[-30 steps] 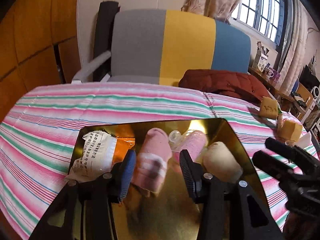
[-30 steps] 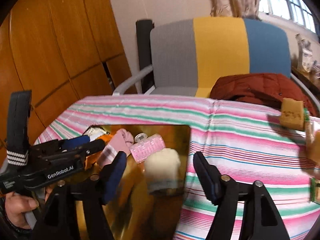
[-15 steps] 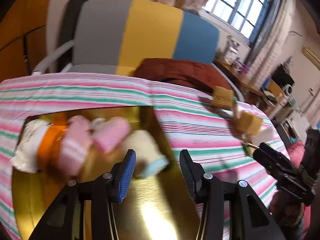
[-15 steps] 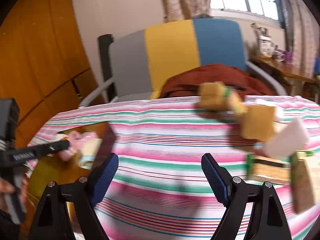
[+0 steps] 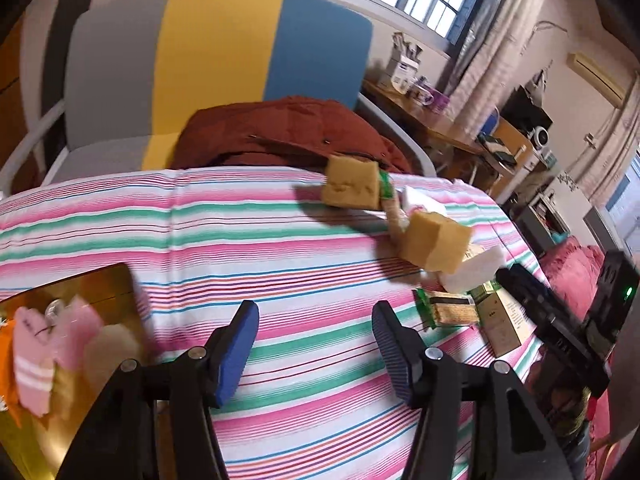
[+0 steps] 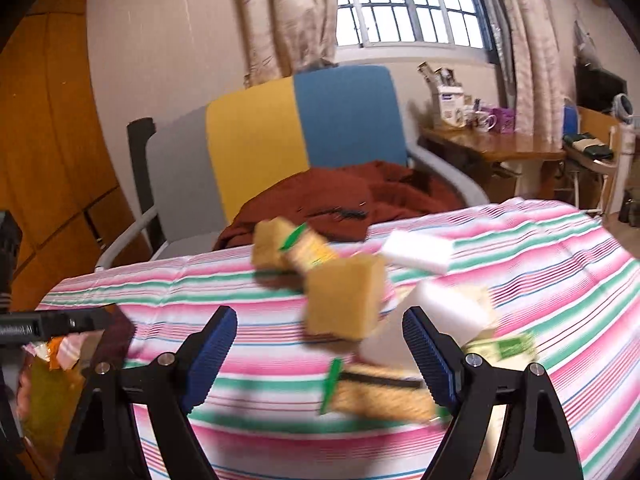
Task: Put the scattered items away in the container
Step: 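Move both tools back toward the sponges and cracker packs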
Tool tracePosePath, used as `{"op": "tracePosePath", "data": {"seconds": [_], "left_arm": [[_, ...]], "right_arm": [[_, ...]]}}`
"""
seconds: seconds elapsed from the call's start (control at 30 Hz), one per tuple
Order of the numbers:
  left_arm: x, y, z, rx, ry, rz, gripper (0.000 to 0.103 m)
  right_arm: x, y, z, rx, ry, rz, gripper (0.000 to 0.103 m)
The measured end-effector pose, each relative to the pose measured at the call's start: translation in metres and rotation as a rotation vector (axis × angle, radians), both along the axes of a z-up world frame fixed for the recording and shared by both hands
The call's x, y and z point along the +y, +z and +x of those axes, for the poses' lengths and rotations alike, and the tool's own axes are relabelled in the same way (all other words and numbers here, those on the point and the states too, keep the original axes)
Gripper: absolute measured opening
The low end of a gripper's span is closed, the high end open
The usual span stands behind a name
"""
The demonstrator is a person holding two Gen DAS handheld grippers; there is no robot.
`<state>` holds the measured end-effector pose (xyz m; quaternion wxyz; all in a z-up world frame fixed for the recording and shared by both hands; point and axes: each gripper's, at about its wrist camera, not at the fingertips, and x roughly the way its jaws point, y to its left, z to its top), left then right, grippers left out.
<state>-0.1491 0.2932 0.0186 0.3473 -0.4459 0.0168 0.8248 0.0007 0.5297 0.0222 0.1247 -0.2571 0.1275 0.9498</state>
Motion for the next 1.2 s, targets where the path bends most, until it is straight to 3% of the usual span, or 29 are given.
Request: {"op": "tracePosePath", "data": {"seconds": [0.27,0.6,0.7,0.9,1.2], "left_arm": [[0.042,-0.023,0.008,-0.03,-0.081,-0.014,0.06],[0.06,-0.055,0.021,-0.067,-0.105,-0.087,0.06],[0.066,-0.061,0.029,-0.055,-0.124,-0.114,0.06],[0.071,-0.065,0.037,-0.058,-0.147,-0.119,0.06],[0.095,-0.065,0.054,-0.008,-0.245,-0.148,0.06]], "right_arm": [[0.074,0.017,-0.003,-0.11,0.043,-0.185,0.092],[0.118,-0.001,-0.01,-0.254,0.149,-0.198,0.092],[0.124,-0.017,-0.013,-0.368,0.175,-0.199,0.092],[0.111,-0.047,-0.011,-0.59,0.124,-0.066,0.092],[0.098,-0.063,0.003,-0.674,0.126,-0.043,0.092]]}}
